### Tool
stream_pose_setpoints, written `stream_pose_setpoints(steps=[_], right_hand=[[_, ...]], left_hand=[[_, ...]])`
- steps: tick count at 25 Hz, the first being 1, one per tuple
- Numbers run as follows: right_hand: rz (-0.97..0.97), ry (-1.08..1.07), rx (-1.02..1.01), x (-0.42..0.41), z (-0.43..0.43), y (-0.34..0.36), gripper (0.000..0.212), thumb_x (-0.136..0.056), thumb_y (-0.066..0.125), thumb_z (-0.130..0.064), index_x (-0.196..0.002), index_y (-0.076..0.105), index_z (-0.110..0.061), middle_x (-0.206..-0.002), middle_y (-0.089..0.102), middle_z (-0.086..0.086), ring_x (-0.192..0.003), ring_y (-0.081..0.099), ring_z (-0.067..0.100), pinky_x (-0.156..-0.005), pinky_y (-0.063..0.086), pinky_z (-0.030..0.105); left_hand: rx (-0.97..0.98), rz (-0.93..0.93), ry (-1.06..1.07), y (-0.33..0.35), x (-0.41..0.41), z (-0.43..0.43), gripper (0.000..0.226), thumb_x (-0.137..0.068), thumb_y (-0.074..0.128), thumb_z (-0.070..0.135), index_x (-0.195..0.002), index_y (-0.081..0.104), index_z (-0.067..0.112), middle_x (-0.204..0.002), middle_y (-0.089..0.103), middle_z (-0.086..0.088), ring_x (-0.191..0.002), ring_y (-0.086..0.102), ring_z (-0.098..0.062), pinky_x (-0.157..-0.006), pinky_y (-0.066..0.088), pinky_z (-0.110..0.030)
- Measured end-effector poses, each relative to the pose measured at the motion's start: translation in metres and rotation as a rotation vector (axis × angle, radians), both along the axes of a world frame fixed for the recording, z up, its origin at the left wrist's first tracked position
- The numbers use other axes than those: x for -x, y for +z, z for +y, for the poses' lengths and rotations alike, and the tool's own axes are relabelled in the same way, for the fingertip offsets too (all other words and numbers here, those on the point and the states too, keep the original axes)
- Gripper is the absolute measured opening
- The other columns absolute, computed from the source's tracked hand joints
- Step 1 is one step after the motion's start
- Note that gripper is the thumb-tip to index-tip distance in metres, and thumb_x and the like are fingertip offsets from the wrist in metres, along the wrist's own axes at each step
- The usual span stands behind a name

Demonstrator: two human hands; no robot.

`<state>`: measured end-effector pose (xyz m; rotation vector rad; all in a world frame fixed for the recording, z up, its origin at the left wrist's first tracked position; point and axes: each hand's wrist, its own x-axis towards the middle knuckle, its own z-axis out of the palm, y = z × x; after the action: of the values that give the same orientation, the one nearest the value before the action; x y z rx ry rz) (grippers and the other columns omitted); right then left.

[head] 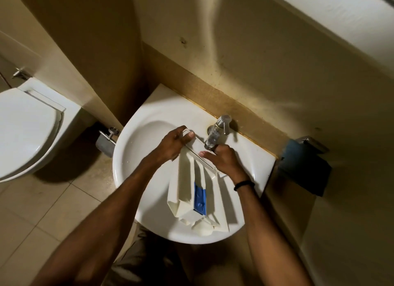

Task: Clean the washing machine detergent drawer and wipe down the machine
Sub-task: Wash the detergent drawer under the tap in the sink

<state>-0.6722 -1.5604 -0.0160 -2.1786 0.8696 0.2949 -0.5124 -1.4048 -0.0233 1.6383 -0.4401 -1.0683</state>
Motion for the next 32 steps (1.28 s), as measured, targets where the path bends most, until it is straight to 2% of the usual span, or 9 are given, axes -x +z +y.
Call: stream_pose_setpoints(steps=[4, 7, 11, 15, 20, 23, 26, 29, 32], right_hand=[[0.062, -0.043, -0.114, 0.014, -0.01, 0.003, 0.04, -0.084, 0.079, -0.042, -0.065, 0.067, -0.009, -0.058, 0.059, 0.007, -0.055, 0.051, -0.005, -0.055, 0.036, 0.016], [-0.026, -0.112, -0.076, -0.018, -0.001, 0.017, 0.036, -0.084, 0.078, -0.042, -0.064, 0.063, -0.016, -0.061, 0.059, -0.01, -0.056, 0.053, -0.007, -0.056, 0.037, 0.014], [0.03, -0.068, -0.097, 0.008, -0.009, 0.018, 0.043, -0.087, 0.077, -0.029, -0.053, 0.054, -0.021, -0.045, 0.05, -0.015, -0.049, 0.045, -0.003, -0.053, 0.03, 0.019], [-0.096, -0.164, -0.017, -0.019, 0.004, 0.019, 0.029, -0.084, 0.078, -0.039, -0.089, 0.076, -0.01, -0.089, 0.076, 0.0, -0.082, 0.061, 0.002, -0.068, 0.041, 0.02], [0.061, -0.107, 0.021, 0.026, -0.007, 0.022, 0.022, -0.094, 0.069, -0.029, -0.099, 0.075, -0.008, -0.099, 0.076, 0.007, -0.094, 0.068, 0.017, -0.064, 0.039, 0.016], [-0.159, -0.307, -0.161, 0.039, 0.021, 0.045, 0.024, -0.102, 0.056, -0.027, -0.107, 0.076, -0.013, -0.107, 0.076, 0.003, -0.103, 0.07, 0.019, -0.09, 0.051, 0.026], [-0.4, -0.671, -0.541, 0.061, 0.07, 0.073, 0.031, -0.1, 0.05, -0.047, -0.097, 0.079, -0.035, -0.105, 0.075, -0.002, -0.105, 0.068, 0.014, -0.098, 0.051, 0.033], [-0.505, -0.772, -0.532, 0.076, 0.1, 0.076, 0.057, -0.082, 0.048, -0.082, -0.105, 0.074, -0.036, -0.114, 0.074, -0.008, -0.114, 0.066, 0.01, -0.1, 0.049, 0.033], [-0.533, -0.754, -0.395, 0.061, 0.12, 0.068, 0.038, -0.084, 0.068, -0.06, -0.104, 0.068, -0.029, -0.104, 0.075, -0.015, -0.105, 0.068, 0.001, -0.092, 0.053, 0.022]], left_hand=[[-0.027, 0.013, 0.077, 0.006, -0.004, 0.005, 0.032, -0.105, 0.059, 0.035, -0.086, 0.058, 0.009, -0.058, 0.057, 0.015, -0.049, 0.053, 0.0, -0.049, 0.04, -0.016], [-0.022, 0.005, 0.097, 0.01, 0.01, -0.002, 0.052, -0.094, 0.064, 0.058, -0.101, 0.065, 0.007, -0.082, 0.069, -0.005, -0.072, 0.066, -0.021, -0.065, 0.053, -0.038], [-0.028, 0.004, 0.176, 0.007, -0.001, 0.008, 0.06, -0.088, 0.06, 0.068, -0.099, 0.061, 0.009, -0.083, 0.057, -0.012, -0.068, 0.058, -0.024, -0.062, 0.052, -0.031], [-0.038, -0.073, 0.146, 0.013, 0.008, 0.002, 0.076, -0.085, 0.055, 0.076, -0.106, 0.06, 0.003, -0.083, 0.057, -0.004, -0.076, 0.055, -0.021, -0.071, 0.046, -0.037], [-0.173, -0.077, 0.163, 0.023, -0.013, 0.021, 0.068, -0.083, 0.051, 0.082, -0.096, 0.06, 0.016, -0.088, 0.06, -0.003, -0.087, 0.06, -0.027, -0.088, 0.047, -0.04], [-0.522, -0.46, 0.001, 0.038, -0.008, 0.021, 0.052, -0.104, 0.039, 0.063, -0.122, 0.062, 0.019, -0.125, 0.068, -0.01, -0.123, 0.06, -0.037, -0.104, 0.043, -0.051], [-0.776, -0.782, 0.004, 0.059, -0.006, 0.005, 0.039, -0.109, 0.038, 0.046, -0.116, 0.064, 0.017, -0.118, 0.071, -0.01, -0.114, 0.065, -0.035, -0.098, 0.037, -0.047], [-0.999, -0.913, -0.165, 0.073, -0.002, -0.008, 0.034, -0.108, 0.042, 0.039, -0.123, 0.065, 0.02, -0.124, 0.07, -0.008, -0.118, 0.063, -0.03, -0.106, 0.032, -0.042], [-1.013, -0.936, -0.433, 0.081, -0.002, -0.018, 0.037, -0.109, 0.04, 0.038, -0.134, 0.059, 0.02, -0.138, 0.063, -0.006, -0.128, 0.057, -0.029, -0.109, 0.032, -0.039]])
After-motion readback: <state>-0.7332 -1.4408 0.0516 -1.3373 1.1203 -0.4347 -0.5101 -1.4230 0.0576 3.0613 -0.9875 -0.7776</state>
